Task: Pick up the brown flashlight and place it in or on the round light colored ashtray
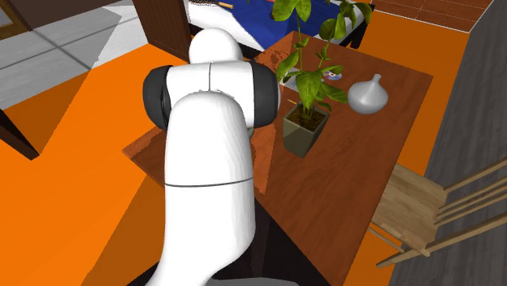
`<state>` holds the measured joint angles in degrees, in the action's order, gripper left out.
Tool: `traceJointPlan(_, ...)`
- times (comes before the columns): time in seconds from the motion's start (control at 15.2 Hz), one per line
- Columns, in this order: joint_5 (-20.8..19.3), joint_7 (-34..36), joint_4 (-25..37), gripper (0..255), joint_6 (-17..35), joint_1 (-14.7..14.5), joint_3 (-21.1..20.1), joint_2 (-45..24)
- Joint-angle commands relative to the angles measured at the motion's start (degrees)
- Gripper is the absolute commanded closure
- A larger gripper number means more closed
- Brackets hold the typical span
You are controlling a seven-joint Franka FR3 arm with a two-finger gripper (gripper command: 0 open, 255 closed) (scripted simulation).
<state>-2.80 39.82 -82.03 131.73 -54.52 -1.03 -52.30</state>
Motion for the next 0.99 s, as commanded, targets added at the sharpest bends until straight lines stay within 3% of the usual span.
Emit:
traceJointPlan(0.0,0.0,0.1,0.7,255,0.6,-0.1,0.0,-1.3)
traceJointPlan(0.53,0.0,0.1,1.0,255,0.8,-0.1,0.0,-1.8)
traceJointPlan(0.59,0.0,0.1,0.9,0,0.9,-0.1,0.0,-1.8)
traceJointPlan(0.92,0.0,0.1,1.0,0,0.8,-0.1,0.0,-1.8)
